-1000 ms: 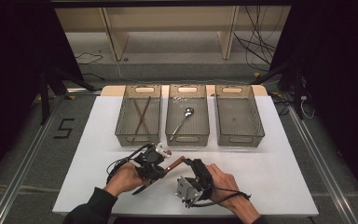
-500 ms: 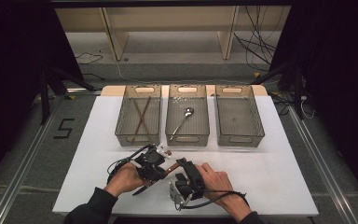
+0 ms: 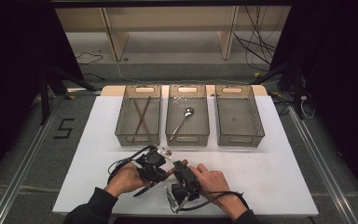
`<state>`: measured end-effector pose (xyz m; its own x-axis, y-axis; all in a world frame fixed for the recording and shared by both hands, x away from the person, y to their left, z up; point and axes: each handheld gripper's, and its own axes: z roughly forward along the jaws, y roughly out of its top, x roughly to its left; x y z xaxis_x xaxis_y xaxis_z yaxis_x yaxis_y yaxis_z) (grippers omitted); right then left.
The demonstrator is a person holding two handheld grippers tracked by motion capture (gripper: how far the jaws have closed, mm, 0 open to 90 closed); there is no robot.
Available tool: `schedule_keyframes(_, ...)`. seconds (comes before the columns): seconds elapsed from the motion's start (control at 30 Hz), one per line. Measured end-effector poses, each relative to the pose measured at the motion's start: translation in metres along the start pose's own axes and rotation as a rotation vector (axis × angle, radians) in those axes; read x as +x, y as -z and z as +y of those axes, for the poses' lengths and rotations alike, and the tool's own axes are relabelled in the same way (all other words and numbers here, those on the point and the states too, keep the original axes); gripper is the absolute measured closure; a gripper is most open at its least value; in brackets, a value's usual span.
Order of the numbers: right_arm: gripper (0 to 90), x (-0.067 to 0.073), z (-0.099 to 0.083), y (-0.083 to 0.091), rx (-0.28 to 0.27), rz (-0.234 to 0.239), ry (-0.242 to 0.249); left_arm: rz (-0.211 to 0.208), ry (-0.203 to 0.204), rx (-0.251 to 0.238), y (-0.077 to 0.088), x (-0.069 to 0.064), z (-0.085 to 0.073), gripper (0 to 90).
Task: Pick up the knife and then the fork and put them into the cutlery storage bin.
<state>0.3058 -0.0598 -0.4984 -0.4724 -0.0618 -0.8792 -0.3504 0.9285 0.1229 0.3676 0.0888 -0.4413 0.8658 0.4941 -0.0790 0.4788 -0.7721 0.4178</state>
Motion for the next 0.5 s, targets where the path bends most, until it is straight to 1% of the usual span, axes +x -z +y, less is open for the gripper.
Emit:
schedule_keyframes(0.03, 56.7, -0.0013, 0.0004, -0.0007, -0.011, -0.007, 0.022, -0.001, -0.001, 0.001, 0.0001, -0.0001, 0.0000, 76.7)
schedule_keyframes(0.07, 57.5, -0.0004, 0.0004, -0.0009, -0.012, -0.010, 0.018, -0.003, -0.001, 0.002, 0.0003, -0.0003, 0.0001, 76.8)
schedule_keyframes(0.13, 59.5, -0.0003, 0.0006, -0.0009, -0.012, -0.008, 0.024, -0.006, -0.003, 0.007, 0.0010, -0.0007, 0.0003, 76.8)
schedule_keyframes(0.17, 60.3, 0.0011, 0.0008, 0.0000, -0.001, -0.002, 0.017, -0.006, -0.004, 0.007, 0.0013, -0.0011, 0.0004, 76.8)
schedule_keyframes(0.3, 63.2, 0.0015, 0.0017, 0.0010, -0.018, -0.010, 0.035, -0.011, -0.001, 0.016, 0.0027, -0.0022, 0.0011, 76.8)
schedule_keyframes(0.33, 64.0, 0.0018, 0.0020, 0.0017, -0.016, -0.008, 0.031, -0.012, -0.001, 0.017, 0.0027, -0.0025, 0.0012, 76.8)
schedule_keyframes(0.37, 65.0, 0.0004, 0.0022, 0.0015, -0.029, -0.018, 0.048, -0.012, -0.001, 0.018, 0.0030, -0.0027, 0.0013, 76.8)
schedule_keyframes(0.4, 66.2, 0.0014, 0.0025, 0.0031, -0.019, -0.013, 0.038, -0.013, -0.002, 0.020, 0.0033, -0.0028, 0.0016, 76.8)
schedule_keyframes(0.43, 67.3, 0.0017, 0.0027, 0.0034, -0.028, -0.020, 0.040, -0.015, 0.001, 0.018, 0.0033, -0.0032, 0.0016, 76.8)
schedule_keyframes(0.5, 69.2, 0.0014, 0.0031, 0.0038, -0.030, -0.019, 0.064, -0.017, 0.003, 0.018, 0.0033, -0.0033, 0.0017, 76.8)
